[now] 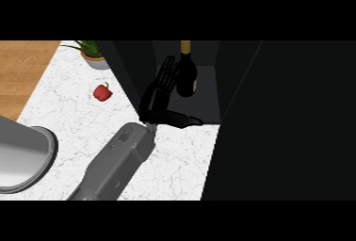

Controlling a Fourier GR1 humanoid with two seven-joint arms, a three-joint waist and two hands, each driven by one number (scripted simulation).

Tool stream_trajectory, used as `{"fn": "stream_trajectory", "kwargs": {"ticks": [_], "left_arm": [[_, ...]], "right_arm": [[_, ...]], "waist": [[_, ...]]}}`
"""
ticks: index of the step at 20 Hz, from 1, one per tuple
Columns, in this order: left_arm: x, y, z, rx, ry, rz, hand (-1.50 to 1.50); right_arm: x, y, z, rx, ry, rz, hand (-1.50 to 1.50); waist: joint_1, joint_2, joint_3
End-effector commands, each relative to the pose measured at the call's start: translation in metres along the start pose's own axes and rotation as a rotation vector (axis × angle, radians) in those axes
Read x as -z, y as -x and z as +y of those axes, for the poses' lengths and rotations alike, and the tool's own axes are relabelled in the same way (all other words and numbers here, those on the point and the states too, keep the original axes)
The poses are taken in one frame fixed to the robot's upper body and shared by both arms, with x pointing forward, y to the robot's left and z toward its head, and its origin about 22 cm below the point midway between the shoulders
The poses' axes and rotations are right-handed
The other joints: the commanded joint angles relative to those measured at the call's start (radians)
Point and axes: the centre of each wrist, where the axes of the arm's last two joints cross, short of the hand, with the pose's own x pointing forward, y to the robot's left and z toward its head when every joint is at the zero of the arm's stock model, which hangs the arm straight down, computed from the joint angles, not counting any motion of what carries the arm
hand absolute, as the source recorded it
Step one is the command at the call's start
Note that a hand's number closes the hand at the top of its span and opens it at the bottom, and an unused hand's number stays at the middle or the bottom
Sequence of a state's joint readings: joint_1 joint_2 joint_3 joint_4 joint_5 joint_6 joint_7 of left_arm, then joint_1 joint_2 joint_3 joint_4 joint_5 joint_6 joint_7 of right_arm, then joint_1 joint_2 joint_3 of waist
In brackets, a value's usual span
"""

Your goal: Pick up the wine, place it into the cabinet and close the cabinet

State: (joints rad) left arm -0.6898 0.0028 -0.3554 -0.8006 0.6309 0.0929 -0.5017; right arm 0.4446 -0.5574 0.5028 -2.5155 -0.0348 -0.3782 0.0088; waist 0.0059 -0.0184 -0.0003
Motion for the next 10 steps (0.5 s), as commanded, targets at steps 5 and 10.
{"fn": "stream_trajectory", "kwargs": {"ticks": [5, 10], "left_arm": [[-0.070, 0.008, 0.010, -0.046, -0.018, 0.018, -1.50], [-0.105, -0.013, 0.007, -0.084, -0.016, 0.020, -1.50]], "right_arm": [[-0.011, -0.048, 0.004, 0.104, -0.006, -0.047, -1.50], [-0.008, -0.052, -0.002, 0.073, -0.019, -0.042, -1.50]], "waist": [[0.004, 0.008, -0.001], [0.006, 0.010, -0.001]]}}
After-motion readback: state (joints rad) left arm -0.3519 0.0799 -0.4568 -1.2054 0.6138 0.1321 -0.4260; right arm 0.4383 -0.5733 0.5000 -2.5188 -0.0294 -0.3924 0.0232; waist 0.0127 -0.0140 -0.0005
